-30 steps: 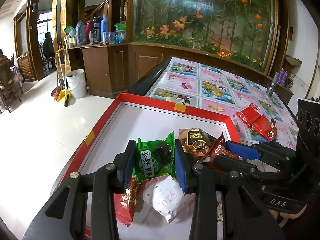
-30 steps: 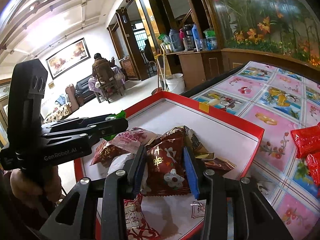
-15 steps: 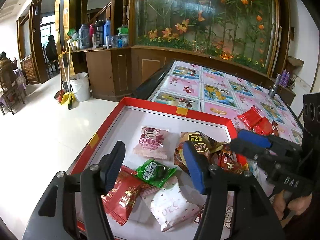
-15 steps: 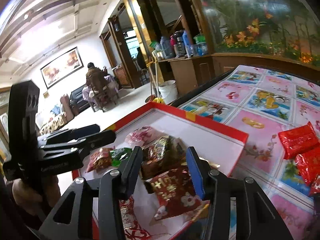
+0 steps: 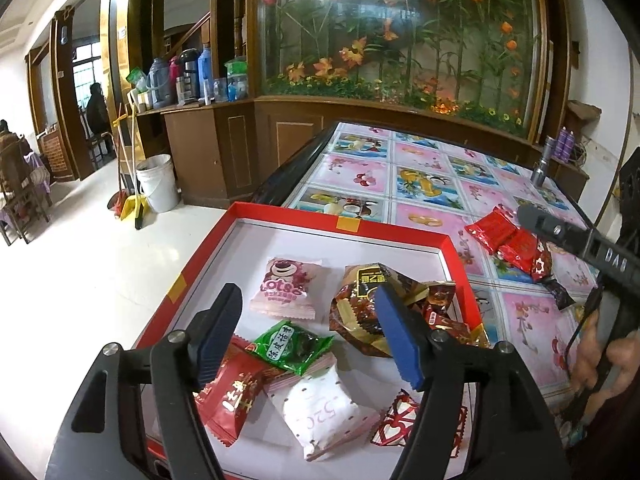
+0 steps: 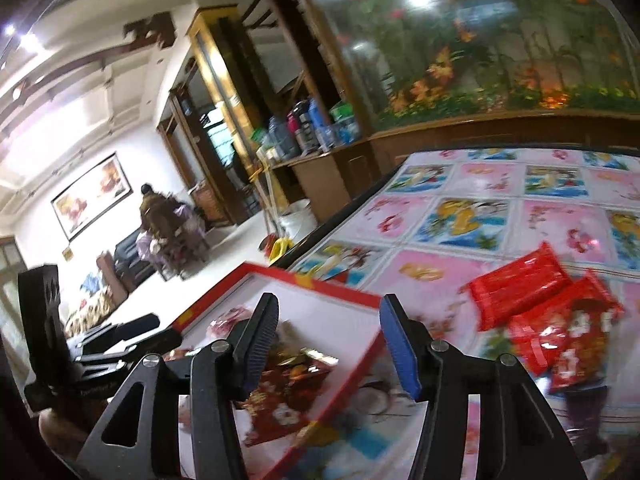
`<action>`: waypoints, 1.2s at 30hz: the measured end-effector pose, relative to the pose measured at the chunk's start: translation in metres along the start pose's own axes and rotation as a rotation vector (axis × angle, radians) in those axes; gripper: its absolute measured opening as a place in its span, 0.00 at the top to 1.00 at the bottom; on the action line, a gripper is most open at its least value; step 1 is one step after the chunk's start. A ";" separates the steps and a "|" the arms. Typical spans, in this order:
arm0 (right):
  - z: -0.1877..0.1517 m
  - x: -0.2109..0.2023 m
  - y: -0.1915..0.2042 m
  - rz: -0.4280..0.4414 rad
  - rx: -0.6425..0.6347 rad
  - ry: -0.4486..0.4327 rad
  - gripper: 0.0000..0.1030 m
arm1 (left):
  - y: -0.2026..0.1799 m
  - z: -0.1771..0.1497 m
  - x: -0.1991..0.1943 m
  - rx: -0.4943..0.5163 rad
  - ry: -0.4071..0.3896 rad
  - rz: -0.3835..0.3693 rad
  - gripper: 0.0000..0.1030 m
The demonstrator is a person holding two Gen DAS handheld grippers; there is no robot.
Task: Organize snacks
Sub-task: 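Grasp dark purple pack with right gripper while left gripper returns toward red packs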
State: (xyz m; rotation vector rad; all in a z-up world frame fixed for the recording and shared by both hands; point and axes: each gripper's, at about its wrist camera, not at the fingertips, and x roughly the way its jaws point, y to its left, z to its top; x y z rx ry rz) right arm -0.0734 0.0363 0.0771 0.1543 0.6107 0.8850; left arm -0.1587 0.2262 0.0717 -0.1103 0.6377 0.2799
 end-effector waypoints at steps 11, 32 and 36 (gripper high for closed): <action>0.018 -0.060 -0.085 -0.155 0.131 -0.123 0.39 | -0.020 0.004 -0.002 0.046 0.004 -0.007 0.29; 0.000 -0.095 -0.161 -0.391 0.139 0.037 0.32 | -0.101 0.016 -0.001 0.219 0.002 -0.090 0.29; -0.007 -0.083 -0.163 -0.426 0.115 0.120 0.32 | -0.121 0.015 0.002 0.245 0.015 -0.131 0.29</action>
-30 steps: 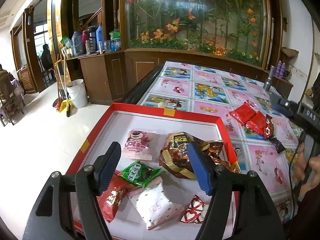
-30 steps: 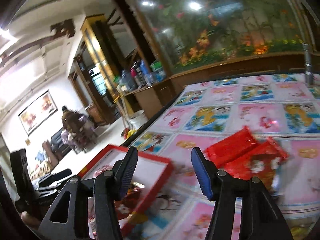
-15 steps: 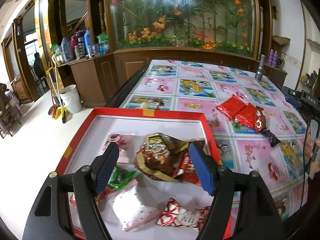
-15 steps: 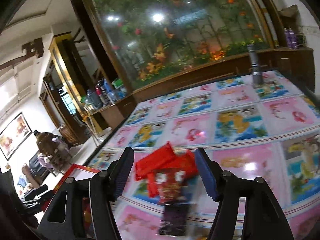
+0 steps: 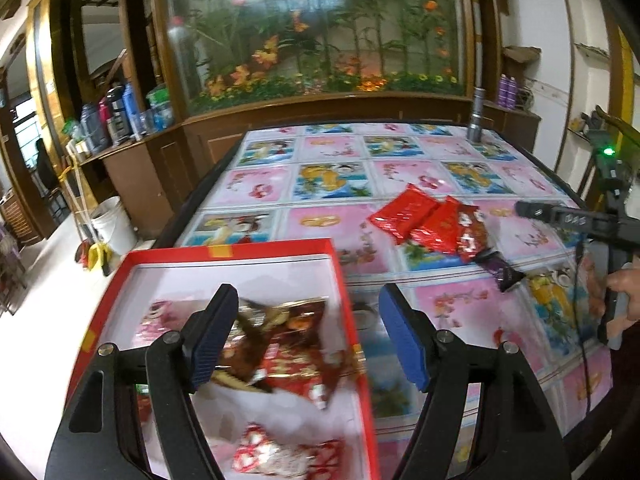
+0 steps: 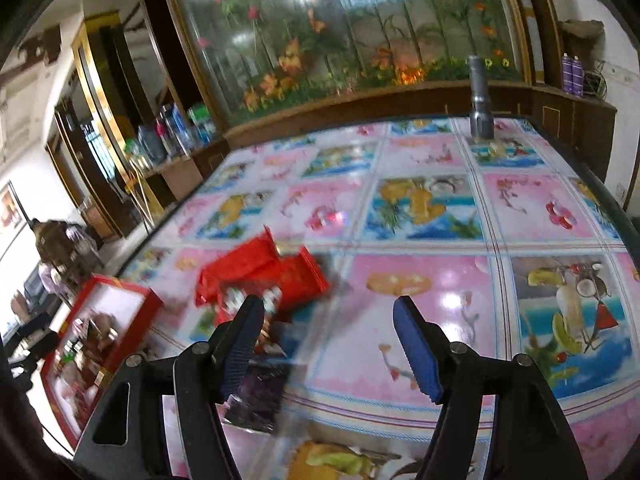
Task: Organize snacks
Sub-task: 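Grasp dark purple pack with right gripper while left gripper returns toward red packs, then grasp red flower-print pack with left gripper while right gripper holds dark purple pack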
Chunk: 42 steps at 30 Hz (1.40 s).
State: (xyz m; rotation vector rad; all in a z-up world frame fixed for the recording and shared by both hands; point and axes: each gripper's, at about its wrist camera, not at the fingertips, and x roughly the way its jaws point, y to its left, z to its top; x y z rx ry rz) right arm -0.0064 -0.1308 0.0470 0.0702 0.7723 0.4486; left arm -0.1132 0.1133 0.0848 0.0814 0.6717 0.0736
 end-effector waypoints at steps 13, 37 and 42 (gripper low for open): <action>-0.032 0.033 0.059 0.094 -0.214 0.189 0.34 | -0.036 -0.002 0.013 0.062 0.042 -0.060 0.29; -0.014 0.023 -0.020 -0.250 0.037 0.139 0.67 | -0.121 0.035 0.063 0.176 0.069 -0.214 0.30; -0.013 0.021 -0.025 -0.238 0.062 0.140 0.65 | -0.140 0.052 0.090 0.162 0.093 -0.241 0.30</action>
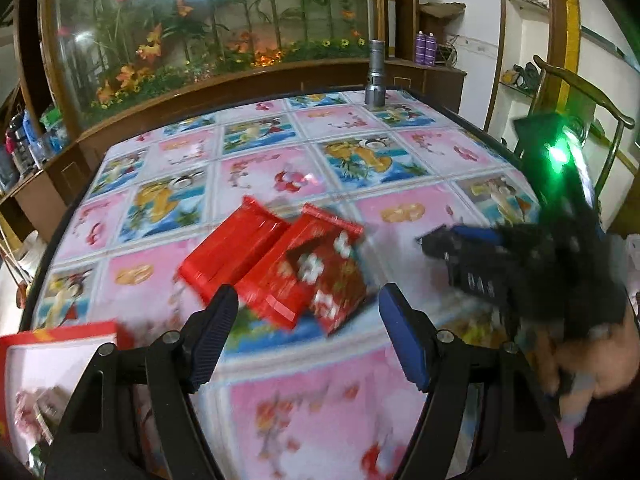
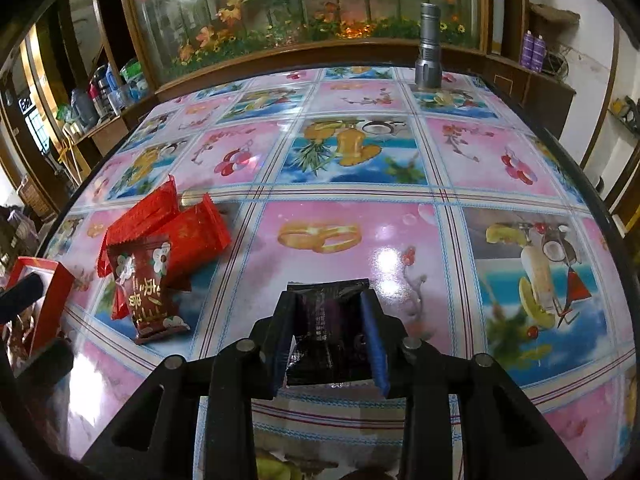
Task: Organize snacks
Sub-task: 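Grasp red flower-print pack with left gripper while right gripper holds dark purple pack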
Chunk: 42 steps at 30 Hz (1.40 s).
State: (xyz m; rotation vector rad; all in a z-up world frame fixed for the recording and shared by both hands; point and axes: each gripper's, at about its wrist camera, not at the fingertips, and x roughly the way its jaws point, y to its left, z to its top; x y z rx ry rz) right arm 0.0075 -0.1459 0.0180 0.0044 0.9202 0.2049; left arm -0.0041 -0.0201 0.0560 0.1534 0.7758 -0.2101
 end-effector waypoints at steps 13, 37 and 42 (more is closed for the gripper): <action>0.004 0.003 -0.001 0.020 0.022 0.010 0.65 | -0.014 0.006 0.054 -0.001 0.078 0.009 0.30; 0.004 0.004 0.000 0.034 -0.007 0.008 0.62 | -0.025 -0.030 0.030 0.095 0.102 -0.125 0.62; 0.002 0.005 0.005 0.010 -0.038 0.001 0.62 | -0.017 -0.036 0.025 0.070 0.100 -0.114 0.62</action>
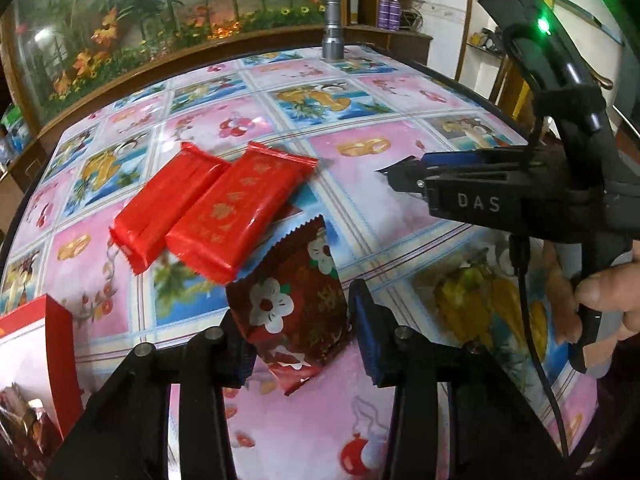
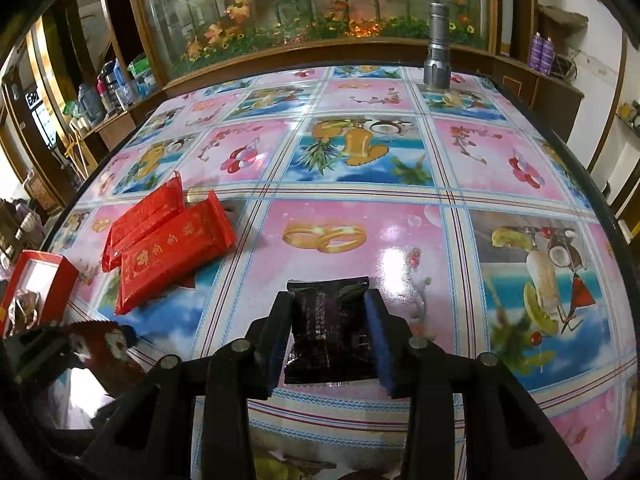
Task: Organize snacks
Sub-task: 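Grasp red flower-print pack with left gripper while right gripper holds dark purple pack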
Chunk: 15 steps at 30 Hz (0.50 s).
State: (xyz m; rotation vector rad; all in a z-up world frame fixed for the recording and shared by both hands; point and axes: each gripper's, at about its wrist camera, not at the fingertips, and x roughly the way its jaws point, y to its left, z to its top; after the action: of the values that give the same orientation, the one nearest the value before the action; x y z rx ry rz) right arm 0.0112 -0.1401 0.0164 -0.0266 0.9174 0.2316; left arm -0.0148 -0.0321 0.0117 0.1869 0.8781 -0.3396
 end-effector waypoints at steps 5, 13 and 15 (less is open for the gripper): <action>0.000 0.001 0.001 -0.005 -0.011 -0.005 0.61 | 0.006 -0.004 -0.004 -0.031 -0.009 -0.014 0.75; -0.001 -0.001 0.000 -0.007 -0.015 0.001 0.68 | 0.010 -0.015 -0.013 -0.050 -0.012 -0.027 0.78; -0.001 -0.002 -0.008 0.025 0.032 0.003 0.69 | 0.010 -0.017 -0.017 -0.050 -0.017 -0.031 0.78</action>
State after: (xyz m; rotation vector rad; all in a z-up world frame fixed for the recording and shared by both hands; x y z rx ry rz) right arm 0.0111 -0.1483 0.0170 0.0140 0.9248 0.2403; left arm -0.0336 -0.0136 0.0147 0.1244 0.8730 -0.3475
